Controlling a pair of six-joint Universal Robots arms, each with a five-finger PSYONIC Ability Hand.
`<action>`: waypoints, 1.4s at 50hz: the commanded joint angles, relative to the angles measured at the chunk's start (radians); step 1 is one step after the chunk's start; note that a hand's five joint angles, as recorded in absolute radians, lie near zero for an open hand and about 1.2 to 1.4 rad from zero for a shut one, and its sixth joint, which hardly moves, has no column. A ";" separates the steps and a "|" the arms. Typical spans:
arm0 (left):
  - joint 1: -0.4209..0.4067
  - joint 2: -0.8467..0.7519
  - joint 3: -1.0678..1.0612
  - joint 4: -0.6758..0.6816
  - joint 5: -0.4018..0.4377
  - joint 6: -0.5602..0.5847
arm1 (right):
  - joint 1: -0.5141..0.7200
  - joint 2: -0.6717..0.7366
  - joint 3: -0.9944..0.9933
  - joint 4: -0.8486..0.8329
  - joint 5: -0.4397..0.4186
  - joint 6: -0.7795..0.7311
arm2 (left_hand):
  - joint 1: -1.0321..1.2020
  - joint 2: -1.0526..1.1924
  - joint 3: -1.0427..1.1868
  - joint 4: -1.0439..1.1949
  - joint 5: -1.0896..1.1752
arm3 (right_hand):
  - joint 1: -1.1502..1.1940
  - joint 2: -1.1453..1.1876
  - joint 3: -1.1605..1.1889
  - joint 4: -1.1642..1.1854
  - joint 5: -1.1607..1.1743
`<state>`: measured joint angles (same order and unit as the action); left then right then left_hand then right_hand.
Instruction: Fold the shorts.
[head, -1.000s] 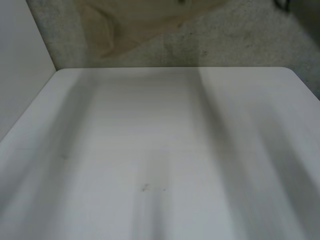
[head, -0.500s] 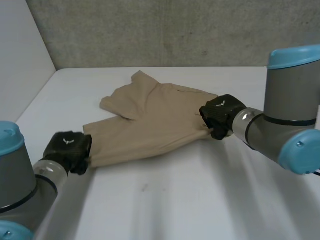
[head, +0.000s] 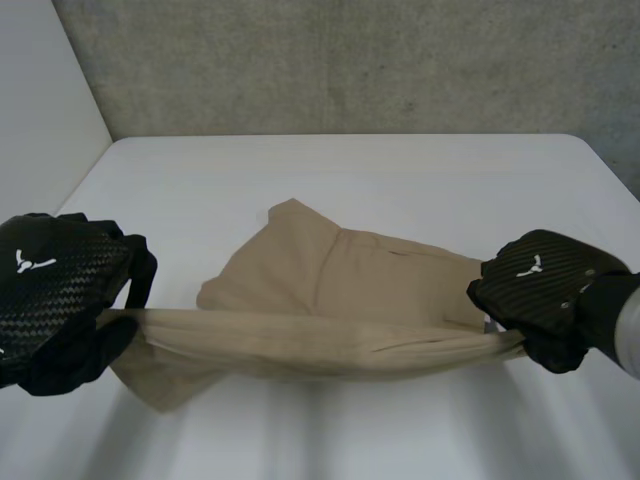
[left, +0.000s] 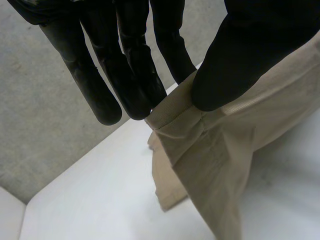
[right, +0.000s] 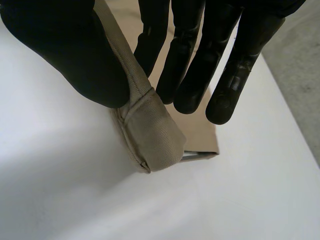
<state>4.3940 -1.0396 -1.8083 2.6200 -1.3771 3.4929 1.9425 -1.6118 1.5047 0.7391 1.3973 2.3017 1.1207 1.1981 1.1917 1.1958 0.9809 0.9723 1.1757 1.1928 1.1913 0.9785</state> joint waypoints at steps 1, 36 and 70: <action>0.008 -0.118 -0.010 0.098 0.012 0.003 | -0.057 0.029 0.017 -0.015 -0.050 -0.013 | 0.276 0.198 0.205 0.200 0.241 | 0.424 0.221 0.203 0.205 0.243; -0.117 -1.586 1.173 0.683 -0.142 0.226 | -0.017 0.825 -0.485 -0.674 0.184 0.134 | 0.276 0.198 0.205 0.200 0.241 | 0.424 0.221 0.203 0.205 0.243; -0.189 -1.177 0.620 0.997 -0.209 0.212 | -0.027 0.438 -0.273 -0.667 0.146 0.443 | -0.946 -1.024 -1.017 -1.021 -0.981 | -0.798 -1.001 -1.018 -1.017 -0.979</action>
<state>4.2099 -2.4295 -0.9499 3.6925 -1.5427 3.7979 1.9164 -1.0401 1.0318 0.0170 1.5800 2.7006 0.1942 0.1993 0.2095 0.2049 0.0451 0.2023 0.2260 0.2132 0.2327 0.0739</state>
